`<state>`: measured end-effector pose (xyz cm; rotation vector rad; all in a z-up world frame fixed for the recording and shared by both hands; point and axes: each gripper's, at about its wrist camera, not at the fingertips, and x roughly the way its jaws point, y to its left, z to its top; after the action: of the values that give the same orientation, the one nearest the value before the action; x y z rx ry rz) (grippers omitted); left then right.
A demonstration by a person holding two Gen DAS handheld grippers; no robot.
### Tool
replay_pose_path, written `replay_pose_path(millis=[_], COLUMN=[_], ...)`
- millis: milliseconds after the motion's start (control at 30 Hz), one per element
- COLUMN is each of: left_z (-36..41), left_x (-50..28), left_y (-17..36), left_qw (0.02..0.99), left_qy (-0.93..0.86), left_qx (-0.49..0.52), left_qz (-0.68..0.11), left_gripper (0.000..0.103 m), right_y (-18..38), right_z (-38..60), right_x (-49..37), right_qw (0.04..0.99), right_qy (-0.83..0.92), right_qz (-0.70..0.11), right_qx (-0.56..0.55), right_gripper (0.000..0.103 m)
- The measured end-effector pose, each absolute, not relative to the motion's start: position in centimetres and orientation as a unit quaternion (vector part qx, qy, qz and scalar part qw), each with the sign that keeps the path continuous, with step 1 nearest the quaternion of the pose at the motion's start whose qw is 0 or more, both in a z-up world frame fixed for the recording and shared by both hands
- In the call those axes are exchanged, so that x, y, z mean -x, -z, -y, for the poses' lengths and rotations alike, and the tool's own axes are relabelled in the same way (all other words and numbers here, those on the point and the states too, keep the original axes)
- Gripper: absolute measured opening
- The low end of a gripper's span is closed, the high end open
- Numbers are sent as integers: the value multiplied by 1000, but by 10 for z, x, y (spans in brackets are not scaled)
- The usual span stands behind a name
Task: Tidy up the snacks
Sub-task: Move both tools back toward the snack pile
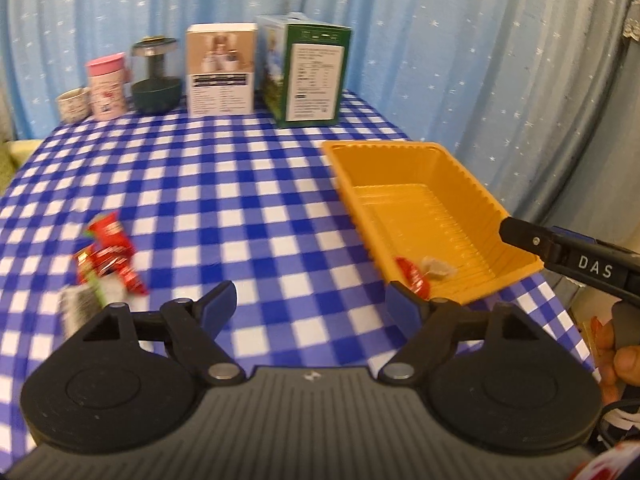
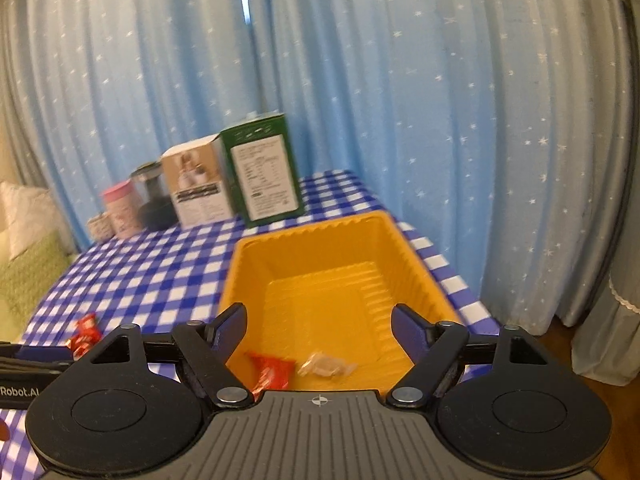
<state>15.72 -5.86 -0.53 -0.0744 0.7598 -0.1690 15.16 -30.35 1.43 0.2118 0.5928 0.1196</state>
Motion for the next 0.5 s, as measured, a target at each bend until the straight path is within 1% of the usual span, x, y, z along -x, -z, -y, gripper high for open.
replay_pose_path(millis=[100,233,500], left_z=[40,11,-48], left_x=[-135,-107,-70], left_y=[4,6,6], left_qw=[925,924,922], left_qy=[64,38,-30], left_qx=[41,51,63], left_qz=[-371,-378,-381], left_gripper=[85,86,89], right_y=[-18,-23,-21], right_z=[288,268,218], right_x=[-137,-120,-98], right_qw=[948,947,933], right_qy=[-66,-79,-120], right_qz=[-297,-298,-325], right_qx=[-94,-90,-97], right_gripper=[80,84,85])
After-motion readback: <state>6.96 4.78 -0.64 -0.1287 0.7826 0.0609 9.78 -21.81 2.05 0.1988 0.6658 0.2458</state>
